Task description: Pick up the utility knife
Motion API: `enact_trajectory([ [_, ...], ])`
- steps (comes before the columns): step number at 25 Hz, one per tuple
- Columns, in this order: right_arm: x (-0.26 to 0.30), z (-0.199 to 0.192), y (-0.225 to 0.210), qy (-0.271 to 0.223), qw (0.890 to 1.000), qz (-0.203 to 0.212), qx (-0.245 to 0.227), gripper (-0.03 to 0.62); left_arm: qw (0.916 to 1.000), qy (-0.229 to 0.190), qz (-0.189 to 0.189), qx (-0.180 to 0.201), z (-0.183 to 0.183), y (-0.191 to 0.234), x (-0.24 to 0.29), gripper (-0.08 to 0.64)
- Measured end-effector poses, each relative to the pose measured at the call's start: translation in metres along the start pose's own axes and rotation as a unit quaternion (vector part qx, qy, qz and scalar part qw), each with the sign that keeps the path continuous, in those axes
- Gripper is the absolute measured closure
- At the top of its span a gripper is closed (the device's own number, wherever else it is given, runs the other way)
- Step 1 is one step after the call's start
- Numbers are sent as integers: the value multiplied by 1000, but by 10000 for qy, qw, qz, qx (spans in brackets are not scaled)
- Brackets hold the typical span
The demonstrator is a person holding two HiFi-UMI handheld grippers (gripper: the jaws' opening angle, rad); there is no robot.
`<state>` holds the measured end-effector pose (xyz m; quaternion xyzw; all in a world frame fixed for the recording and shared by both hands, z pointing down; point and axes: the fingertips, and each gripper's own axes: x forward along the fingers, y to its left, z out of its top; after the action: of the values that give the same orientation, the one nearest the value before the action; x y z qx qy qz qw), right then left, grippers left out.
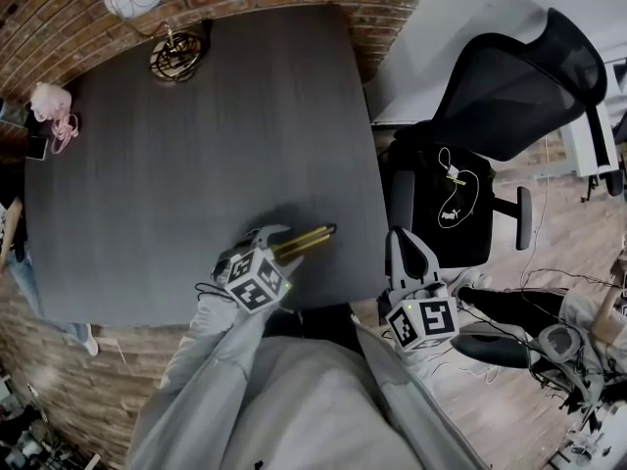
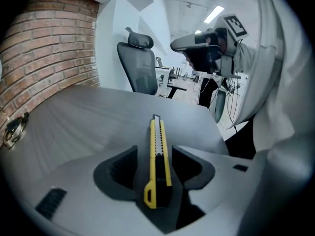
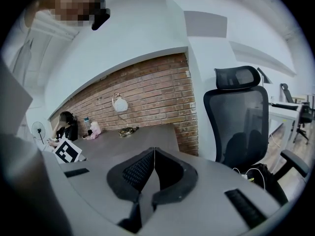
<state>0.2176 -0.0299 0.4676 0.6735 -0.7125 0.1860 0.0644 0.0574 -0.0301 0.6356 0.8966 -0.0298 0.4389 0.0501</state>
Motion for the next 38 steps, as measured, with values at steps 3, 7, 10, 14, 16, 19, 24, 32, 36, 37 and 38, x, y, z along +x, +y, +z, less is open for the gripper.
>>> enact_trajectory([
  [3, 1, -1, -1, 11, 10000, -9, 19, 574, 10000, -12, -96, 26, -2, 0, 3, 359],
  [7, 3, -1, -1, 13, 10000, -6, 25, 574, 9997, 47, -110, 205, -6, -2, 6, 359],
  [10, 4, -2, -1, 24, 10000, -9, 31, 574, 9996, 49, -56, 262, -6, 0, 6, 359],
  [14, 5, 0, -1, 34, 10000, -14, 24, 574, 9995, 4, -32, 299, -6, 1, 7, 360],
  [16, 5, -1, -1, 33, 10000, -17, 32, 574, 9996, -27, -14, 292, -6, 2, 6, 364],
  [19, 5, -1, 0, 43, 10000, -30, 42, 574, 9995, -49, -3, 298, -6, 3, 6, 376],
  [24, 5, -2, -1, 42, 10000, -51, 61, 574, 9995, -65, 30, 302, -5, 7, 5, 409],
  [32, 3, -2, -3, 66, 10000, -27, 69, 574, 9993, -57, -63, 368, -5, 7, 6, 430],
  [36, 4, 3, -4, 31, 10000, -34, 58, 574, 9993, -88, -48, 351, -3, 8, 5, 433],
  [37, 4, 4, -4, 22, 10000, -33, 52, 574, 9994, -101, -36, 342, -2, 9, 4, 433],
  [38, 4, 4, -4, 19, 10000, -38, 51, 574, 9994, -116, -19, 334, -1, 9, 2, 433],
])
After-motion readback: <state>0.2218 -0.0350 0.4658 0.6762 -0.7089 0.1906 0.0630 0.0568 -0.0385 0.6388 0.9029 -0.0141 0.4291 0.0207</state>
